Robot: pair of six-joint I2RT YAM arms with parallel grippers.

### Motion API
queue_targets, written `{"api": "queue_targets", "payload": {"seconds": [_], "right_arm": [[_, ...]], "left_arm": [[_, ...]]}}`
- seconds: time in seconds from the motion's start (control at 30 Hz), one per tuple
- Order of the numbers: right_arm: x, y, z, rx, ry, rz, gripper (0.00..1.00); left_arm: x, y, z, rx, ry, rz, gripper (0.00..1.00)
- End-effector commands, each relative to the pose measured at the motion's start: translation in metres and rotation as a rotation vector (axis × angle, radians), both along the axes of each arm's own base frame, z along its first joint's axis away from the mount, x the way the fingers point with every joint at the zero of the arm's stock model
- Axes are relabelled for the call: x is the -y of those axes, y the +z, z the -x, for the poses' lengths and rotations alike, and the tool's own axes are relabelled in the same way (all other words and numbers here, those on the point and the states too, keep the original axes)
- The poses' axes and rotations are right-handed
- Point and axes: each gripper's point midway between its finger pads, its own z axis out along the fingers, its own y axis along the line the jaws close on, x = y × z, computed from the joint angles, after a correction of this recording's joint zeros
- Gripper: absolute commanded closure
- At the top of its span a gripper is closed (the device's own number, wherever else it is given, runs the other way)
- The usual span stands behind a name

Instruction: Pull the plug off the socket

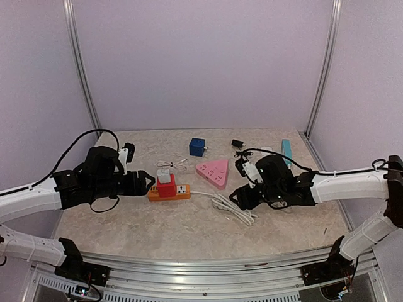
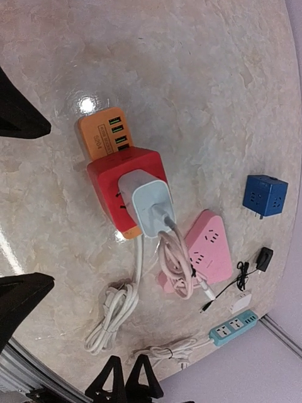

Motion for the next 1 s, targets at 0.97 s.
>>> {"api": "queue_targets", "payload": {"seconds": [0.97], "right_arm": [[-0.021, 0.008, -0.001, 0.009, 0.055, -0.105, 0.33]], "left_arm": [[0.057, -0.045, -0.056, -0.046, 0.374, -0.172, 0.28]]}}
